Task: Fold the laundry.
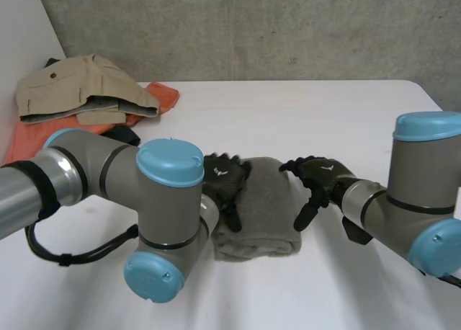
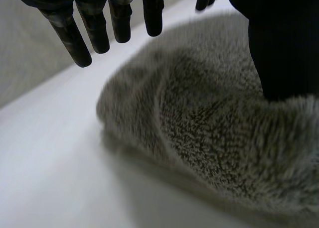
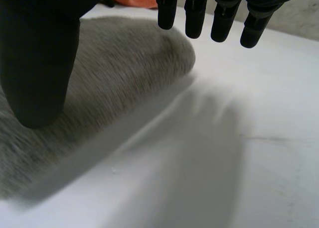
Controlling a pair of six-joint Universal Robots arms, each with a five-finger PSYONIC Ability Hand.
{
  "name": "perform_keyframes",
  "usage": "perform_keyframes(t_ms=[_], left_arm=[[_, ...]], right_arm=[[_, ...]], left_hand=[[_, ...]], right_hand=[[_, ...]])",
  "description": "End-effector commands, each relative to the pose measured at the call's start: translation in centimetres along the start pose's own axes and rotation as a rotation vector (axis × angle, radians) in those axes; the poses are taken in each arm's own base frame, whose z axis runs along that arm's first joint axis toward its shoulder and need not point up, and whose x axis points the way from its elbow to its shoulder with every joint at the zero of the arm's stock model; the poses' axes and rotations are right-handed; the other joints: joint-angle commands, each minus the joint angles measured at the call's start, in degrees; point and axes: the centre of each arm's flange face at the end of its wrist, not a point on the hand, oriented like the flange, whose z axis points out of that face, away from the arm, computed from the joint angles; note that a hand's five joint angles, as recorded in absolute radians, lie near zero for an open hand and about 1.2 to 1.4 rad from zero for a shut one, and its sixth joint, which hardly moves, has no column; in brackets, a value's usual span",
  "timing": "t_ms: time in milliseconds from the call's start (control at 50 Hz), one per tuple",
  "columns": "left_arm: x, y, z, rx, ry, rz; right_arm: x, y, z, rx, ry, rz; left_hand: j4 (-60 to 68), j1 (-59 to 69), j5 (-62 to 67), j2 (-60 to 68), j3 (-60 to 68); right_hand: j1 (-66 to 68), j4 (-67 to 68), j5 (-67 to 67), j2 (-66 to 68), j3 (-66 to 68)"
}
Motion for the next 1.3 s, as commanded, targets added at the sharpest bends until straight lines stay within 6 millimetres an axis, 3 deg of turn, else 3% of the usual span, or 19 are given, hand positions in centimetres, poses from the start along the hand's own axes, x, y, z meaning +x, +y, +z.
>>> perform_keyframes(t_ms=[20,160,300,400,480,640,780,840,900,940,1040,1120,1140,1220,1300], left_arm=[[-0.5,2.1,-1.4,-0.114,-0.064,0.021],[-1.0,-0.5,-2.9,-0.049,-0.069,0.012],[-2.1,-6.4,-4.6,0.145,-0.058,-0.021],[-3.4,-9.7,-4.8,0.284,0.027,-0.029],[-4.3,-10.5,-4.5,0.334,0.155,-0.019],[-1.8,-10.9,-6.5,0.382,0.519,0.023],[-1.3,-10.5,-8.1,0.35,0.563,0.021],[-1.3,-10.3,-8.4,0.347,0.562,0.022],[-1.3,-10.3,-8.8,0.347,0.562,0.022],[-1.3,-10.1,-8.8,0.344,0.562,0.019],[-1.3,-10.2,-8.8,0.348,0.561,0.017],[-1.4,-10.6,-8.9,0.363,0.556,0.02],[-1.5,-10.8,-8.9,0.37,0.553,0.022],[-1.6,-11.2,-9.0,0.38,0.551,0.019],[-1.6,-11.6,-9.1,0.395,0.55,0.023]], right_arm=[[-1.7,1.7,1.8,-0.057,-0.041,-0.03],[-0.8,1.0,0.9,-0.047,0.046,-0.07],[-1.0,-1.7,-3.1,0.122,0.112,-0.141],[-0.8,-0.5,-5.1,0.155,0.15,-0.123],[-0.9,1.5,-5.6,0.092,0.144,-0.083],[-1.9,3.7,-4.3,0.037,0.043,0.019],[-2.4,5.1,-1.8,0.036,-0.035,0.071],[-2.9,4.9,-1.0,0.066,-0.05,0.046],[-2.8,4.8,-0.3,0.075,-0.049,0.046],[-2.5,4.5,0.5,0.086,-0.032,0.046],[-0.8,2.2,1.6,0.164,0.073,0.035],[1.4,-1.1,3.1,0.266,0.152,0.044],[3.8,-1.9,3.8,0.282,0.206,0.06],[9.7,-3.8,5.2,0.331,0.323,0.081],[14.0,-4.7,7.7,0.368,0.397,0.083]], left_hand=[[1.22,1.82,-0.04,0.72,0.68],[1.39,1.99,0.13,0.89,0.85],[-0.12,0.48,-1.39,-0.62,-0.67],[-0.46,0.14,-1.72,-0.96,-1.0],[-0.29,0.31,-1.56,-0.79,-0.84],[0.55,1.15,-0.72,0.05,0.01],[0.55,1.15,-0.71,0.05,0.01],[0.72,1.32,-0.55,0.22,0.18],[0.72,1.32,-0.55,0.22,0.18],[0.72,1.32,-0.55,0.22,0.18],[0.89,1.49,-0.38,0.38,0.34],[0.72,1.32,-0.55,0.22,0.18],[0.72,1.32,-0.55,0.22,0.18],[0.72,1.32,-0.55,0.21,0.17],[0.72,1.32,-0.55,0.21,0.17]], right_hand=[[-2.84,-2.02,-2.6,-2.01,-2.01],[-2.84,-2.02,-2.6,-2.01,-2.01],[-2.84,-2.02,-2.6,-2.01,-2.01],[-2.84,-2.02,-2.6,-2.01,-2.01],[-2.84,-2.02,-2.6,-2.01,-2.01],[-2.84,-2.02,-2.6,-2.01,-2.01],[-2.84,-2.02,-2.6,-2.01,-2.01],[-2.84,-2.02,-2.6,-2.01,-2.01],[20.38,21.2,20.62,21.22,21.21],[66.91,67.72,67.15,67.74,67.73],[67.16,67.98,67.4,67.99,67.99],[67.16,67.98,67.4,67.99,67.99],[67.16,67.98,67.4,67.99,67.99],[67.16,67.98,67.4,67.99,67.99],[67.16,67.98,67.4,67.99,67.99]])
